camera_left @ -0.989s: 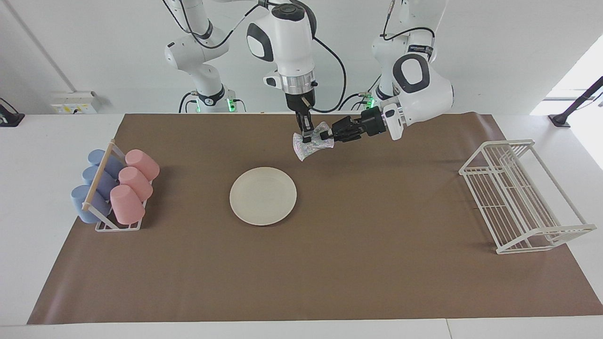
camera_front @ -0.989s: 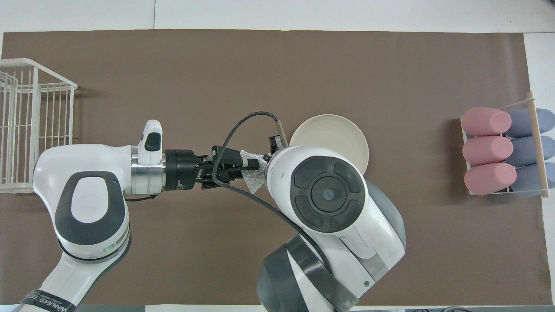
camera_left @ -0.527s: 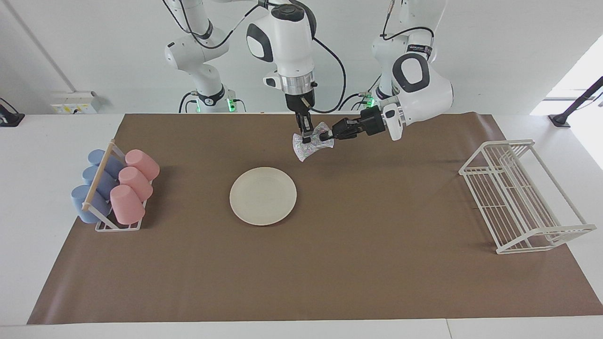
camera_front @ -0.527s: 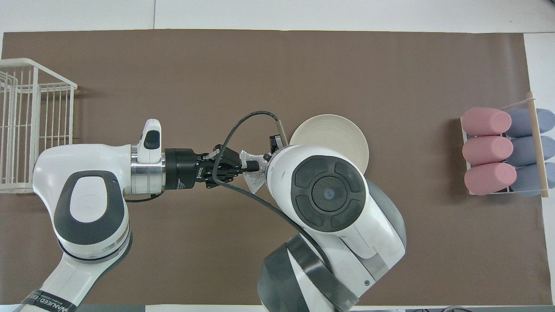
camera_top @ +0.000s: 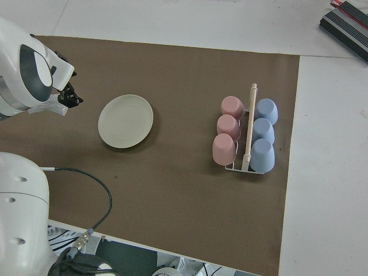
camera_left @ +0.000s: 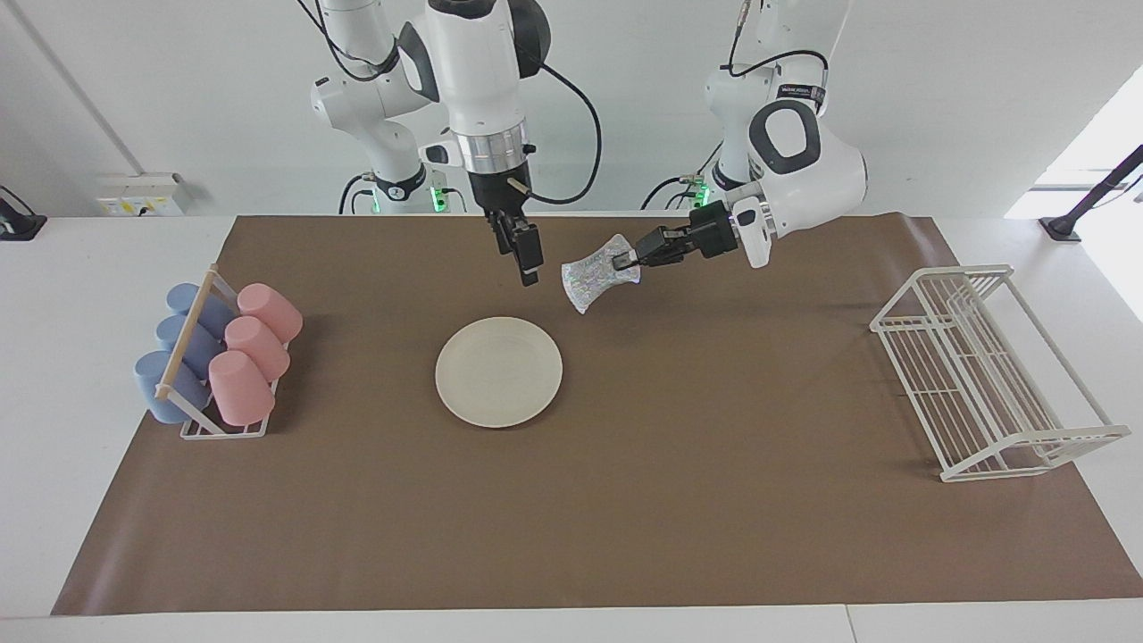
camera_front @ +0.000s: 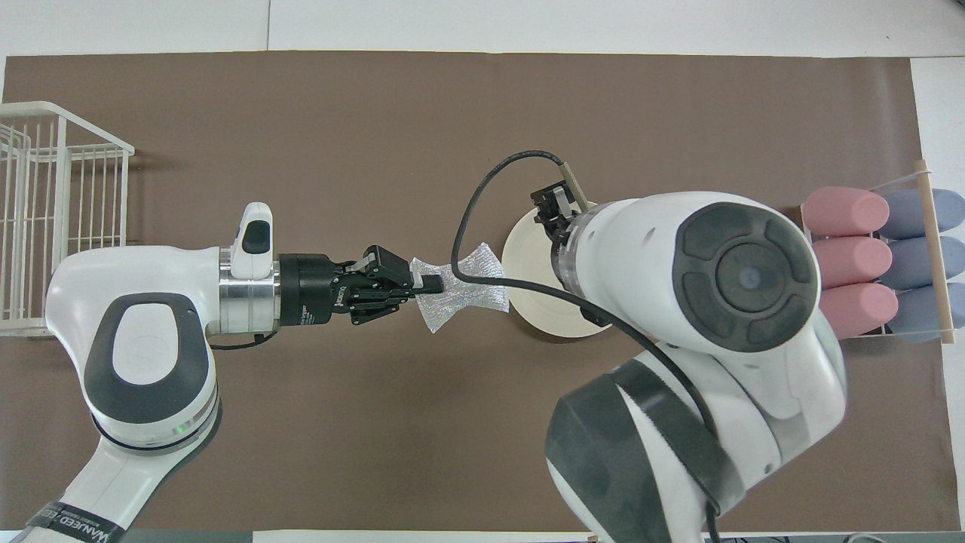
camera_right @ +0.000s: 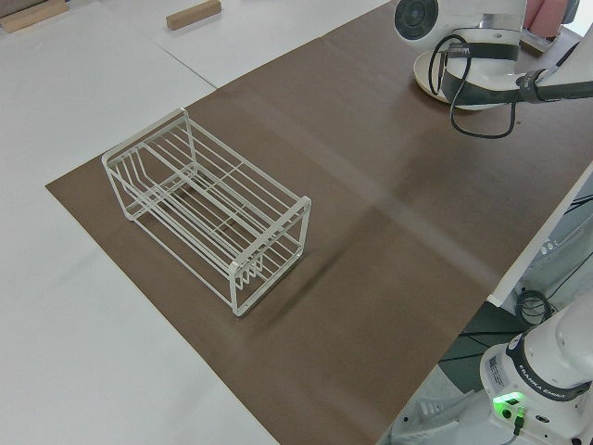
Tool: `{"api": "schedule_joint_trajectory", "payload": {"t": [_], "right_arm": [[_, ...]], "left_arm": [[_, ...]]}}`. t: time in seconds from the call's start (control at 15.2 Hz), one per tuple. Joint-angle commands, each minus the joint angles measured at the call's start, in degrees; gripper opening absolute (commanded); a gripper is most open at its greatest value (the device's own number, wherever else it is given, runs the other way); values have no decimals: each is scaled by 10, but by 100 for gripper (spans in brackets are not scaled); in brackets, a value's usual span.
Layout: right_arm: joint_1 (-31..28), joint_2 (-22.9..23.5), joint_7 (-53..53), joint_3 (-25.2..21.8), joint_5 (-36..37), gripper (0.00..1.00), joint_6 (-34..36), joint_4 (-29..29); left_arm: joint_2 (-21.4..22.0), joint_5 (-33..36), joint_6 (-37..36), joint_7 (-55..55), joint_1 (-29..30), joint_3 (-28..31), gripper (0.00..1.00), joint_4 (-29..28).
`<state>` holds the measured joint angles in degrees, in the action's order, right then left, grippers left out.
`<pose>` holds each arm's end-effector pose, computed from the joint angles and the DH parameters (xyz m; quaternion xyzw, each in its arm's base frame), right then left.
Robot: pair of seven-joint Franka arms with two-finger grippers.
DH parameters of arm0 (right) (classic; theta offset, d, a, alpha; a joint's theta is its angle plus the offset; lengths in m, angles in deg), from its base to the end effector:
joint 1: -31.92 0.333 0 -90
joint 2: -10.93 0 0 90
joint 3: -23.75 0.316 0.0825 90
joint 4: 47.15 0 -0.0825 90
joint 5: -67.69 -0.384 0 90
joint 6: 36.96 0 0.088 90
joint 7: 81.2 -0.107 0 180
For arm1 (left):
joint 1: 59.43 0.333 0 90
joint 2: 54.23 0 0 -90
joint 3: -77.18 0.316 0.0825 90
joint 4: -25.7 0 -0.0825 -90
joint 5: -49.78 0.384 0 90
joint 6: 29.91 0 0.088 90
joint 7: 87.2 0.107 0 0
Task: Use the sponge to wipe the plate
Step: 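Pull the sponge back with the left gripper while the right gripper retracts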
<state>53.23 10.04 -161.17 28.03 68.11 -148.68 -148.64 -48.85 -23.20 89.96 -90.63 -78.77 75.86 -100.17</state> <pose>0.5207 0.2491 0.5727 -0.8858 0.4538 -0.0619 0.0747 0.4790 -0.2309 0.4534 0.8402 0.1751 -0.1110 0.5011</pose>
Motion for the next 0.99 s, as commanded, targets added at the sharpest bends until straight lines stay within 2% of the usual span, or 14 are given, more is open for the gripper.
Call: {"api": "schedule_joint_trajectory", "payload": {"t": [0.0, 0.13, 0.33, 0.46, 0.59, 0.66, 0.79, 0.92], "right_arm": [[-62, -28, 223, 5, -2, 100, 29, -16], [-105, -32, 396, 4, -3, 100, 70, -13], [-154, -32, 565, 4, -3, 100, 90, -12], [-179, -38, 617, 3, -8, 100, 115, -7], [-202, -39, 649, -1, -78, 100, 149, 19], [-210, -36, 681, -3, -83, 100, 153, 24], [-224, -36, 750, -5, -70, 100, 160, 24], [-229, -34, 768, -5, -31, 100, 161, 21]], "left_arm": [[-1, 48, -51, -18, 39, 2, 0, 21], [-3, 88, -100, -18, 71, 1, 0, 31], [-17, 133, -149, -28, 93, 2, 0, 66], [-29, 192, -168, -48, 107, 1, 0, 93], [-32, 236, -171, -55, 110, 2, 0, 99], [-33, 258, -173, -64, 110, 2, 0, 106], [-47, 312, -184, -79, 117, 1, 0, 128], [-57, 357, -205, -96, 118, 2, 0, 156]]}}
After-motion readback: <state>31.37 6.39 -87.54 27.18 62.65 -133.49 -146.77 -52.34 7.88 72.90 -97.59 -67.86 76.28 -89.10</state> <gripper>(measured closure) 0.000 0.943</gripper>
